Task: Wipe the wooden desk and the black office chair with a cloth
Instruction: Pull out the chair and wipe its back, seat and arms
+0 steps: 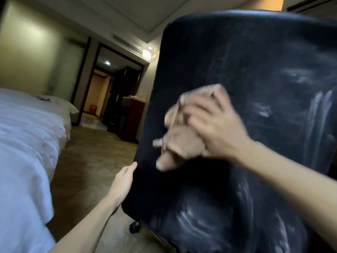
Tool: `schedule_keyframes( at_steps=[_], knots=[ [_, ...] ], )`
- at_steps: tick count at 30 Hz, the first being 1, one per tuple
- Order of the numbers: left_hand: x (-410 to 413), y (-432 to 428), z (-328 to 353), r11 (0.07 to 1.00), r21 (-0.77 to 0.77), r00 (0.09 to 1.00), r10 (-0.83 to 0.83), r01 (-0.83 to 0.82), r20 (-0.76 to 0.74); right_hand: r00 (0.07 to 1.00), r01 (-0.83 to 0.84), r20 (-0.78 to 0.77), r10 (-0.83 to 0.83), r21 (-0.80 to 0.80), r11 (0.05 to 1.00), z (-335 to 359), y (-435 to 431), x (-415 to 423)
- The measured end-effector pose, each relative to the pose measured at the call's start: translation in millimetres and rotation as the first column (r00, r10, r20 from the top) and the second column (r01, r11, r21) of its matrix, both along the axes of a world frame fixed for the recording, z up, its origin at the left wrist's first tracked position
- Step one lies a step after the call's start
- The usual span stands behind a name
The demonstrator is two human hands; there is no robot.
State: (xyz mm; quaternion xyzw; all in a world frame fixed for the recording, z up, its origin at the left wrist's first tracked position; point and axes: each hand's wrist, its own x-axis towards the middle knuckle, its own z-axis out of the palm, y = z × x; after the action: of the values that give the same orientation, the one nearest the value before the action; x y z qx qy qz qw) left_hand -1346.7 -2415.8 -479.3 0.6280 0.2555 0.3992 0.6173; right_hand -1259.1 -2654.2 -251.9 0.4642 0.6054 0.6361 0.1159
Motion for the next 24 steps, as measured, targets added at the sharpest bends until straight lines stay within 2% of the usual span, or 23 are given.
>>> schedule_keyframes(
  at_steps=[3, 6, 9, 12, 17, 21, 24],
  knots=[
    [-1.8, -1.8, 4.2, 1.000, -0.011, 1.000, -0.022, 0.022, -0.009, 0.996, 0.089, -0.003, -0.090, 0.201, 0.975, 77.7, -3.2, -9.1],
    [-4.4, -0.4, 4.0, 0.999, -0.017, 0.999, -0.028, 0.027, -0.017, 0.969, 0.240, -0.112, -0.219, 0.233, 0.942, 125.4, -1.9, -8.8],
    [-3.7, 3.0, 2.1, 0.999, -0.024, 1.000, -0.023, 0.023, -0.008, 0.932, 0.282, -0.285, -0.223, 0.187, 0.941, 127.8, -4.9, 1.4],
    [-4.3, 0.5, 2.4, 0.998, -0.032, 0.998, -0.054, 0.055, 0.011, 0.945, 0.201, -0.294, -0.146, 0.168, 0.965, 91.1, -8.9, 10.1],
    [-8.2, -5.9, 7.6, 0.997, -0.013, 0.997, -0.081, 0.081, 0.002, 0.948, -0.144, -0.290, 0.128, -0.034, 0.989, -25.6, -18.8, 36.5],
    [-11.5, -16.3, 11.3, 0.995, -0.004, 0.994, -0.104, 0.104, -0.033, 0.935, -0.177, -0.341, 0.096, -0.215, 0.960, -126.8, -25.2, 56.2],
    [-14.5, -22.1, 14.2, 0.993, -0.008, 0.992, -0.121, 0.121, -0.046, 0.950, -0.144, -0.311, 0.021, -0.378, 0.915, -168.8, -28.0, 61.4]
  ],
)
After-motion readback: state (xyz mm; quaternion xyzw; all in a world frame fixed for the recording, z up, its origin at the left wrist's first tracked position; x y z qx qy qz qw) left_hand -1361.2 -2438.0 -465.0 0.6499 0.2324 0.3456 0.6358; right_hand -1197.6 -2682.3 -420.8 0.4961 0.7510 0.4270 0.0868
